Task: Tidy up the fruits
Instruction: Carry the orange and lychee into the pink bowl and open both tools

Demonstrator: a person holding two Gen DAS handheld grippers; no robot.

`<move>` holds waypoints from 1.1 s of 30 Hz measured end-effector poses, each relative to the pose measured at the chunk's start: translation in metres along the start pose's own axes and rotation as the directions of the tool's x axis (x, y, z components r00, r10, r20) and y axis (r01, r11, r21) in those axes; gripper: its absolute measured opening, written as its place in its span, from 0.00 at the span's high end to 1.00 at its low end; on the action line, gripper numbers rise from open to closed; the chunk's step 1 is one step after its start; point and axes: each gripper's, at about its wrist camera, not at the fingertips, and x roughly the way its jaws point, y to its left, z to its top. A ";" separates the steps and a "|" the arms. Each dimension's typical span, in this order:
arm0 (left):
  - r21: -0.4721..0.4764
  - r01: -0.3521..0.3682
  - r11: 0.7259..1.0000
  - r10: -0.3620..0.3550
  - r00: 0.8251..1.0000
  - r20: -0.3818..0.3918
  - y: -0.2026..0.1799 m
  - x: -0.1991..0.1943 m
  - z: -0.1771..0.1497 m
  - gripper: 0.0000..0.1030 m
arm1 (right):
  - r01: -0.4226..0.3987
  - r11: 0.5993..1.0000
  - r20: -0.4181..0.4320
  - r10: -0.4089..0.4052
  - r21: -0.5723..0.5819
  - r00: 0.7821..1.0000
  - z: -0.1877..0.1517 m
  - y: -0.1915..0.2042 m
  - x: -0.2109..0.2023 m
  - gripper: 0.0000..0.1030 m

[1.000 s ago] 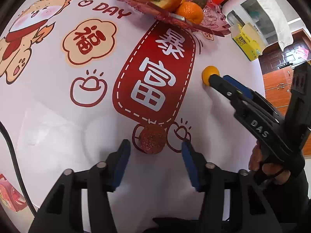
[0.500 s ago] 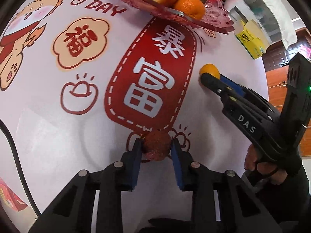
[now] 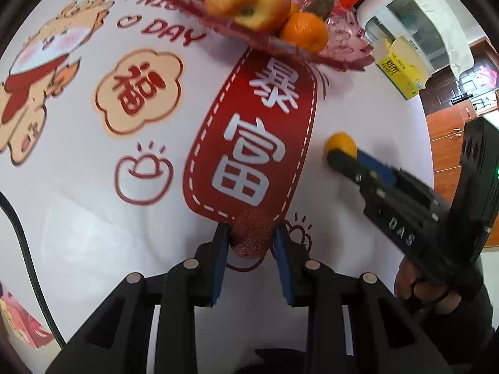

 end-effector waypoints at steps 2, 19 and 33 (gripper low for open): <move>0.019 0.003 1.000 -0.003 1.000 0.005 -0.001 -0.006 0.003 0.73 | 0.006 1.000 -0.005 -0.006 0.026 1.000 -0.004 0.002 -0.004 0.72; 0.224 -0.032 0.974 0.022 0.999 0.047 0.037 -0.065 0.057 0.73 | 0.103 0.967 0.120 -0.134 0.235 0.984 0.004 0.026 -0.053 0.72; 0.406 -0.034 0.913 -0.019 0.992 0.125 0.056 -0.108 0.149 0.73 | 0.151 0.903 0.252 -0.267 0.402 0.930 0.042 0.053 -0.071 0.72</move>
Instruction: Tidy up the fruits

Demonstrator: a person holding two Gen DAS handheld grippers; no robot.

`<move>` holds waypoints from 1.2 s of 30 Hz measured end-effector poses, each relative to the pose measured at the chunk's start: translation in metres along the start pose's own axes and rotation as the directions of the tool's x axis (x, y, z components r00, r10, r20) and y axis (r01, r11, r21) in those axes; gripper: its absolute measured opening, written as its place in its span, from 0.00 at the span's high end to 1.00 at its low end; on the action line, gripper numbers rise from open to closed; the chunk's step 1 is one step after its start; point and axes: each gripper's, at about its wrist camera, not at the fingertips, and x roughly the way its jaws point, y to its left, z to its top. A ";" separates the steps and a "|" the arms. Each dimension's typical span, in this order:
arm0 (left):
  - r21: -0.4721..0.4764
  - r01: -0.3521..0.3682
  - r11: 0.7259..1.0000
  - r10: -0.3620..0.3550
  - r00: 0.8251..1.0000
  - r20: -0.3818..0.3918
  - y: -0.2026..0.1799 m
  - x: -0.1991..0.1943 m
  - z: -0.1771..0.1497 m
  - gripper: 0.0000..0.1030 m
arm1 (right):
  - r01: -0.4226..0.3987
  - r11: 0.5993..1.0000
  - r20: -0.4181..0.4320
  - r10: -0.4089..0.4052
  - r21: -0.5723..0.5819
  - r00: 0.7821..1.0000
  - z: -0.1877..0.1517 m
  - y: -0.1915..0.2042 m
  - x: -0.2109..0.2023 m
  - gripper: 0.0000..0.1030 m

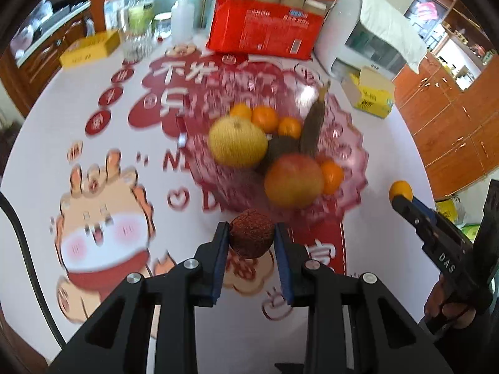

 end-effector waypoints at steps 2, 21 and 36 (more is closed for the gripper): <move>0.028 0.005 1.000 -0.005 1.000 0.005 0.005 0.001 0.015 0.73 | 0.017 1.000 0.021 -0.017 -0.004 1.000 0.004 0.006 0.002 0.72; 0.181 0.125 0.976 -0.130 0.991 0.021 0.012 0.028 0.052 0.64 | 0.084 0.988 0.147 -0.103 0.130 0.984 0.034 0.035 0.037 0.71; 0.048 0.031 0.998 -0.035 0.996 0.078 0.047 -0.008 0.006 0.21 | 0.103 0.985 0.068 -0.113 0.140 0.991 0.006 0.046 0.022 0.36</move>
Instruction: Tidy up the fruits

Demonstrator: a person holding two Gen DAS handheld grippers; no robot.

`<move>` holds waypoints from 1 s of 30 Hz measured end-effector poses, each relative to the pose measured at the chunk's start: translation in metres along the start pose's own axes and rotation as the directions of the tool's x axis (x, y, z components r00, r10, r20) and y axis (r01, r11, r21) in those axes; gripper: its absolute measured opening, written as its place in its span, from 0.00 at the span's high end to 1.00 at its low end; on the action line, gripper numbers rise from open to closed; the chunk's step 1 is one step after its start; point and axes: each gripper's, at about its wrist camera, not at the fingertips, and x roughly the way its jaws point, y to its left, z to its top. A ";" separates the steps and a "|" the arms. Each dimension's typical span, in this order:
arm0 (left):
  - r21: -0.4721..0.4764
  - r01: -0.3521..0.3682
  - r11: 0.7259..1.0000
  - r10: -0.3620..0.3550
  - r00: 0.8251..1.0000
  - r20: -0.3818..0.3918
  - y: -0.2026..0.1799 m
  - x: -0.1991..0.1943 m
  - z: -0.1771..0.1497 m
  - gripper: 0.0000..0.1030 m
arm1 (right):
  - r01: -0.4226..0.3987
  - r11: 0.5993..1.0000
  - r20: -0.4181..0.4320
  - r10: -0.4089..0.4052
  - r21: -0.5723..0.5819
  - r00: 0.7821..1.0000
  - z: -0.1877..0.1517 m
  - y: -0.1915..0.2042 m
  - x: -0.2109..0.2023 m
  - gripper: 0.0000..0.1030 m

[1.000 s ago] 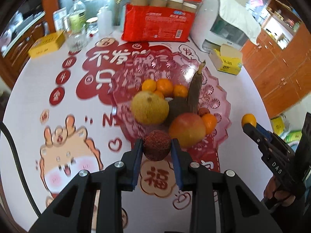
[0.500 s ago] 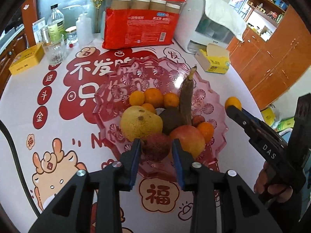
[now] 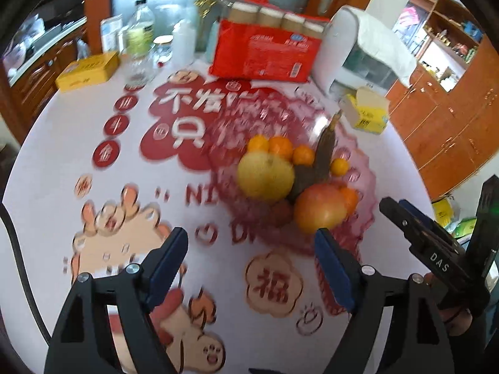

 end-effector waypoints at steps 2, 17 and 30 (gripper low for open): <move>0.000 -0.045 0.999 0.045 0.999 -0.030 0.002 -0.003 -0.018 0.21 | -0.009 1.000 -0.053 0.010 0.011 0.999 -0.019 -0.002 -0.001 0.36; -0.057 -0.111 0.992 0.110 0.994 -0.011 -0.023 -0.078 -0.107 0.18 | -0.129 0.989 -0.315 0.100 -0.073 0.944 -0.104 0.027 -0.091 0.31; -0.057 -0.125 0.991 0.129 0.989 0.072 -0.072 -0.150 -0.138 0.06 | -0.048 0.998 -0.327 0.036 -0.027 0.944 -0.107 0.014 -0.188 0.20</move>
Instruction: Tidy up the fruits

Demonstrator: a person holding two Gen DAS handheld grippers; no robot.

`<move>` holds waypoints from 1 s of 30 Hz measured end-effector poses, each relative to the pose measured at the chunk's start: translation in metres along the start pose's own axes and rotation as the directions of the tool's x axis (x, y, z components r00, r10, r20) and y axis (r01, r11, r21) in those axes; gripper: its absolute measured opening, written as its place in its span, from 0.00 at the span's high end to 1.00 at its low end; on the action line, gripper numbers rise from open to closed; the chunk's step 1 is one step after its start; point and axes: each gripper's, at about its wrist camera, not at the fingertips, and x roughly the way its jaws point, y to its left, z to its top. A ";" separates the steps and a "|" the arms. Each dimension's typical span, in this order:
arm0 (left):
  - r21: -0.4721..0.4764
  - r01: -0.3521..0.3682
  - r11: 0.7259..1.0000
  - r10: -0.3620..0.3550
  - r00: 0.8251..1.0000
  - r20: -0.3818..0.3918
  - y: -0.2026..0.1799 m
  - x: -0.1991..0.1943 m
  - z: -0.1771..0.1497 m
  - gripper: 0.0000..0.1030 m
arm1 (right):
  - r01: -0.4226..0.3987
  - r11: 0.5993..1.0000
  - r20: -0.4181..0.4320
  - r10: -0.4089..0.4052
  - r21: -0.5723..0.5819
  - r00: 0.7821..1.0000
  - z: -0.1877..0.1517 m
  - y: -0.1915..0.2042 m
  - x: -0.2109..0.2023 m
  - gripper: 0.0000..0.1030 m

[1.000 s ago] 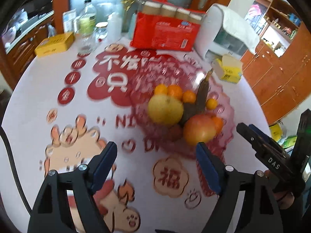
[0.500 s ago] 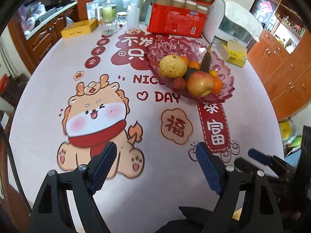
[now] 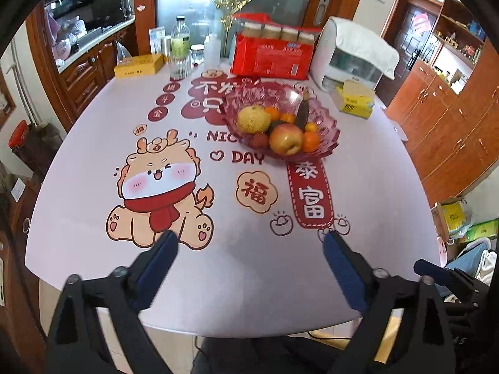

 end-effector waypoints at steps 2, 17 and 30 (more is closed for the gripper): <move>-0.008 -0.006 1.000 0.006 1.000 0.029 -0.003 -0.008 -0.004 0.05 | 0.008 1.000 0.040 -0.008 -0.006 0.999 -0.001 0.000 -0.012 0.19; 0.022 -0.095 0.995 0.091 0.986 0.142 -0.016 -0.032 -0.016 0.01 | 0.020 0.999 0.202 -0.011 -0.043 0.979 -0.016 0.018 -0.033 0.01; 0.031 -0.139 0.990 0.132 0.979 0.154 -0.016 -0.032 -0.020 0.01 | 0.023 0.998 0.223 -0.011 -0.055 0.975 -0.016 0.024 -0.035 0.00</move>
